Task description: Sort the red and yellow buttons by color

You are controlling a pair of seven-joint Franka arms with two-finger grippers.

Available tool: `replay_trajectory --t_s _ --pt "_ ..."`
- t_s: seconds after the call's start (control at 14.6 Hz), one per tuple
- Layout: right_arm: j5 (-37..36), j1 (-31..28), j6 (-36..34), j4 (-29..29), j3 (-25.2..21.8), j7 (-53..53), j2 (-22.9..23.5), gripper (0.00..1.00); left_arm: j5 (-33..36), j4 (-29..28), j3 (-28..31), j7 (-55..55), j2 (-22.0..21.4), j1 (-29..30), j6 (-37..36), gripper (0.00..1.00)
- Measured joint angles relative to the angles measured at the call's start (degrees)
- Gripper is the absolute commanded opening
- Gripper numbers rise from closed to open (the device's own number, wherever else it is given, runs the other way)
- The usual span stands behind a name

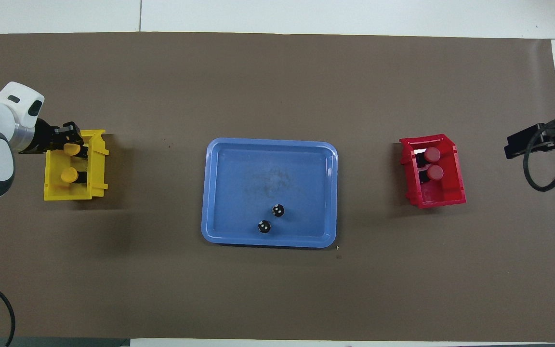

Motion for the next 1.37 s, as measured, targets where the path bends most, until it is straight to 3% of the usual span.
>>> replay_trajectory --t_s 0.21,0.75,0.89,0.96,1.37 --pt "0.0 0.0 0.0 0.0 0.0 0.0 0.0 1.00 0.0 0.0 0.0 0.0 0.0 0.0 0.5 0.56" --pt "0.0 0.0 0.0 0.0 0.0 0.0 0.0 1.00 0.0 1.1 0.0 0.0 -0.1 0.0 1.2 0.69" --pt "0.0 0.0 0.0 0.0 0.0 0.0 0.0 1.00 0.0 3.2 -0.1 0.5 -0.1 -0.1 -0.3 0.84" --pt "0.0 0.0 0.0 0.0 0.0 0.0 0.0 1.00 0.0 4.2 -0.1 1.7 -0.2 -0.1 -1.6 1.00" --pt "0.0 0.0 0.0 0.0 0.0 0.0 0.0 1.00 1.9 10.8 -0.1 12.2 -1.0 -0.1 -14.4 1.00"
